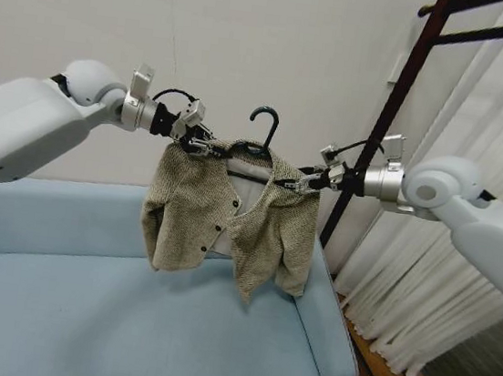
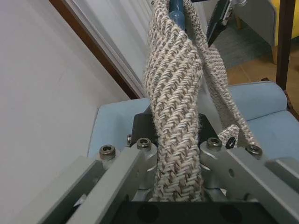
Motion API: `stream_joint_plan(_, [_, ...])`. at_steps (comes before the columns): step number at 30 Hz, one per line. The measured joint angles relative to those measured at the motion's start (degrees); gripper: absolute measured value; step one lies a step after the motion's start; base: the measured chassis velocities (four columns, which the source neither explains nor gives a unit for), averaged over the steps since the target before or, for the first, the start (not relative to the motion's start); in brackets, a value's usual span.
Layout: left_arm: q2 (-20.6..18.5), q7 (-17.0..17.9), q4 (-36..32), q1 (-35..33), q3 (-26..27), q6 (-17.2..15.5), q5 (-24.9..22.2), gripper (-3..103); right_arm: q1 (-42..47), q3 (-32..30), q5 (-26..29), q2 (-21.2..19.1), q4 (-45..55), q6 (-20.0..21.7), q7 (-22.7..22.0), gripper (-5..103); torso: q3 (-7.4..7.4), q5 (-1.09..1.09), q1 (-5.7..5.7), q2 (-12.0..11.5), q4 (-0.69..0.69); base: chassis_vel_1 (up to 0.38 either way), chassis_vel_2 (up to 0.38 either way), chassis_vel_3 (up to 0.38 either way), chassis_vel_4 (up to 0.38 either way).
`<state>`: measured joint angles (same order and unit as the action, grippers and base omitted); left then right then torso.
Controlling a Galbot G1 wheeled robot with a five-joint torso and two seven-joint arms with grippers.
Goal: Pick up the clothes from the sofa and hang them on the clothes hanger.
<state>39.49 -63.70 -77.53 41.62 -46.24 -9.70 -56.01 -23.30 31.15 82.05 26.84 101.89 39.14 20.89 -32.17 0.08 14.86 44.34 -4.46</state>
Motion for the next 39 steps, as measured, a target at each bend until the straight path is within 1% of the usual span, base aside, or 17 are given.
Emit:
stream_joint_plan(3, [-0.7,-0.3,-0.5,-0.7,0.6,0.2,0.0,11,-1.8,1.9,0.4,0.7,-0.3,0.2,-0.1,77,0.0,-0.01,0.0,0.0,0.0,0.0,0.0,0.0,0.0])
stream_joint_plan(4, [-0.7,-0.3,-0.5,-0.7,0.6,0.2,0.0,11,-1.8,1.9,0.4,0.7,-0.3,0.2,-0.1,77,0.0,-0.01,0.0,0.0,0.0,0.0,0.0,0.0,0.0])
stream_joint_plan(5, [-0.7,-0.3,-0.5,-0.8,0.7,0.3,0.0,11,-2.0,2.1,0.5,0.9,-0.3,0.2,-0.2,71,0.0,-0.01,0.0,0.0,0.0,0.0,0.0,0.0,0.0])
stream_joint_plan(6, [-0.8,-0.4,-0.5,-0.9,0.8,0.4,0.0,11,-2.3,2.4,0.6,1.0,-0.3,0.3,-0.2,71,0.0,0.0,0.0,0.0,0.01,0.0,0.0,0.0,0.0])
stream_joint_plan(9, [-0.7,-0.7,-0.2,-0.9,1.0,0.7,0.0,11,-2.8,2.9,0.8,1.2,-0.3,0.5,-0.3,54,0.0,0.0,0.0,0.0,-0.01,0.0,0.0,0.0,0.0])
stream_joint_plan(10, [-0.7,-0.7,-0.2,-0.9,1.0,0.7,0.0,11,-2.8,2.9,0.8,1.2,-0.3,0.5,-0.3,54,0.0,0.0,0.0,0.0,-0.01,0.0,0.0,0.0,0.0])
stream_joint_plan(11, [-0.6,-0.8,-0.1,-0.9,1.0,0.8,0.0,11,-2.8,3.0,0.8,1.2,-0.2,0.5,-0.3,49,0.0,0.01,0.0,0.0,-0.01,0.0,0.0,0.0,0.0])
stream_joint_plan(12, [-0.5,-0.8,-0.1,-0.9,1.0,0.8,0.0,11,-2.9,3.0,0.9,1.2,-0.2,0.6,-0.3,49,0.0,0.0,0.0,0.0,-0.01,0.0,0.0,0.0,0.0])
stream_joint_plan(15, [-0.5,-0.9,0.0,-1.0,1.0,1.1,0.0,11,-2.9,3.0,1.7,0.7,0.7,0.6,-0.3,33,0.0,0.01,0.0,0.0,-0.01,0.0,0.0,0.0,0.0])
stream_joint_plan(18, [-0.6,-1.3,0.0,-1.1,1.1,1.2,0.0,11,-2.8,3.0,2.1,0.5,1.3,0.6,-0.3,27,0.0,0.0,0.0,0.0,-0.02,0.0,0.0,0.0,0.0])
stream_joint_plan(20, [-0.7,-2.1,0.0,-1.3,1.2,1.3,0.0,11,-2.5,3.0,2.6,0.2,2.1,0.6,-0.2,18,0.0,0.01,0.0,0.0,-0.01,0.0,0.0,0.0,0.0])
stream_joint_plan(23, [-0.8,-2.5,-0.1,-1.3,1.3,1.3,0.0,11,-2.4,2.8,2.8,0.1,2.4,0.6,-0.2,15,0.0,0.0,0.0,0.0,-0.01,0.0,0.0,0.0,0.0])
stream_joint_plan(24, [-0.9,-2.8,-0.2,-1.4,1.5,1.2,0.2,11,-2.2,2.7,3.3,-0.1,2.9,0.6,-0.2,10,0.0,0.0,0.0,0.0,0.0,0.0,0.0,0.0,0.0])
stream_joint_plan(32, [-0.3,-1.9,-0.3,-1.3,2.4,0.5,0.5,10,-1.1,1.1,5.3,-0.7,3.6,0.4,-0.2,8,0.0,0.01,0.0,0.0,-0.01,0.0,0.0,0.0,0.0])
stream_joint_plan(34, [0.0,-1.4,-0.2,-1.3,2.4,0.5,0.5,20,-0.2,-0.1,6.5,-1.1,4.6,0.3,-0.7,7,0.0,0.02,0.0,0.0,-0.01,0.0,0.0,0.0,0.0])
stream_joint_plan(36, [0.1,-1.2,-0.2,-1.3,2.4,0.5,0.5,20,0.2,-0.7,7.0,-1.3,5.0,0.3,-1.1,7,0.0,0.01,0.0,0.0,-0.01,0.0,0.0,0.0,0.0])
stream_joint_plan(39, [0.4,1.3,-0.2,-1.4,2.2,0.4,0.0,36,2.2,-3.1,8.3,-2.3,6.7,0.2,-2.3,7,0.0,0.01,0.0,0.0,-0.01,0.0,0.0,0.0,0.0])
